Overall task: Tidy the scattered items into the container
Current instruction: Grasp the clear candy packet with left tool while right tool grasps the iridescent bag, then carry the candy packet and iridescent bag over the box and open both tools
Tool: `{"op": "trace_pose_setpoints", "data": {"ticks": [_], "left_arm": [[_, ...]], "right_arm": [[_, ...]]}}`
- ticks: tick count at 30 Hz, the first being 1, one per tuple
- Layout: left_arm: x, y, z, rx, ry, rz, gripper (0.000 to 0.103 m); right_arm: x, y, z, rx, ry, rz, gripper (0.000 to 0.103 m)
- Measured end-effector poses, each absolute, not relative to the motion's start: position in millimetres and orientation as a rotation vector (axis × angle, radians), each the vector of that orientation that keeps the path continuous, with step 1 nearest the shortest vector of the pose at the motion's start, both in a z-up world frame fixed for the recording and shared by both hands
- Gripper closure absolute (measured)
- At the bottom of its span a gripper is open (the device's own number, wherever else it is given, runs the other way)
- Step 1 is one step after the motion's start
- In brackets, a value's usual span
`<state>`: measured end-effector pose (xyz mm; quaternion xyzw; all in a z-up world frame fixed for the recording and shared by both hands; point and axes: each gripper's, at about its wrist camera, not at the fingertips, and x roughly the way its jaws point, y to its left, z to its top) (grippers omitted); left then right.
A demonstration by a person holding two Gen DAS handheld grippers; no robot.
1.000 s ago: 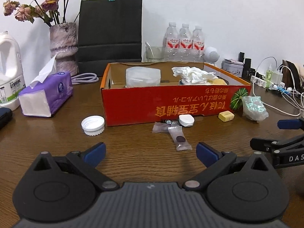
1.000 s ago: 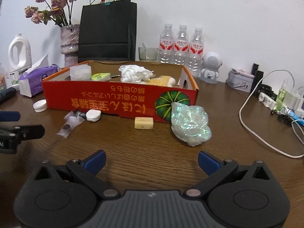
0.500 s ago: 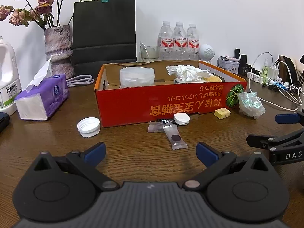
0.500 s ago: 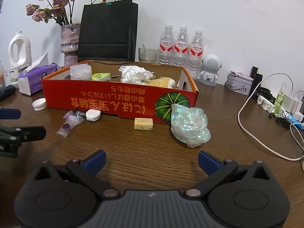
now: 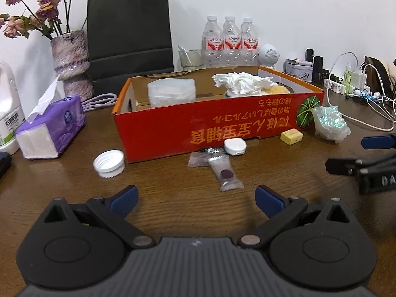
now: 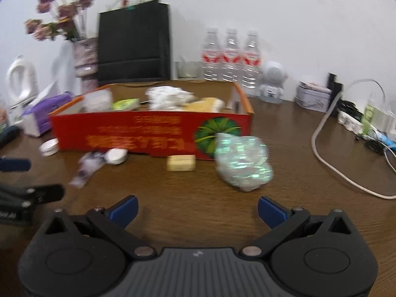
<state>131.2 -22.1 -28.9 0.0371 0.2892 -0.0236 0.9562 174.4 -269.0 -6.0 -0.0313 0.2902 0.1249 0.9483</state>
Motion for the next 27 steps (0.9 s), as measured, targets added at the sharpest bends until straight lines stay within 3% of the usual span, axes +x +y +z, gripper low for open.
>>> {"op": "trace_pose_setpoints", "data": {"ticks": [1, 6, 9, 11, 12, 13, 14, 15, 27], "left_arm": [[134.5, -24.5, -29.2, 0.066, 0.591, -0.056, 0.005], [158.6, -26.7, -33.4, -0.034, 0.642, -0.036, 0.037], [169.8, -28.7, -34.4, -0.051, 0.646, -0.017, 0.046], [173.6, -32.5, -34.7, -0.04, 0.647, -0.018, 0.05], [174.4, -34.1, -34.7, -0.034, 0.647, -0.022, 0.058], [174.6, -35.1, -34.7, -0.03, 0.646, -0.029, 0.063], [174.2, -35.5, -34.5, -0.029, 0.644, -0.038, 0.076], [174.1, -35.3, -34.5, -0.032, 0.643, -0.047, 0.082], [156.2, -26.6, -32.4, -0.112, 0.601, -0.07, 0.084]], "right_arm": [[178.9, -272.9, -4.6, -0.057, 0.586, 0.241, 0.0], [206.9, -288.9, 2.7, -0.043, 0.568, 0.205, 0.0], [223.5, -289.7, -0.1, -0.043, 0.577, 0.208, 0.007], [232.5, -288.8, -3.4, -0.034, 0.584, 0.203, 0.017], [236.3, -288.5, -5.5, -0.024, 0.589, 0.198, 0.022], [239.4, -287.9, -7.4, -0.015, 0.597, 0.196, 0.038], [241.8, -287.1, -9.4, -0.011, 0.607, 0.199, 0.051], [242.7, -286.2, -10.7, -0.015, 0.612, 0.205, 0.051], [202.6, -273.6, -4.1, 0.0, 0.539, 0.291, 0.058]]}}
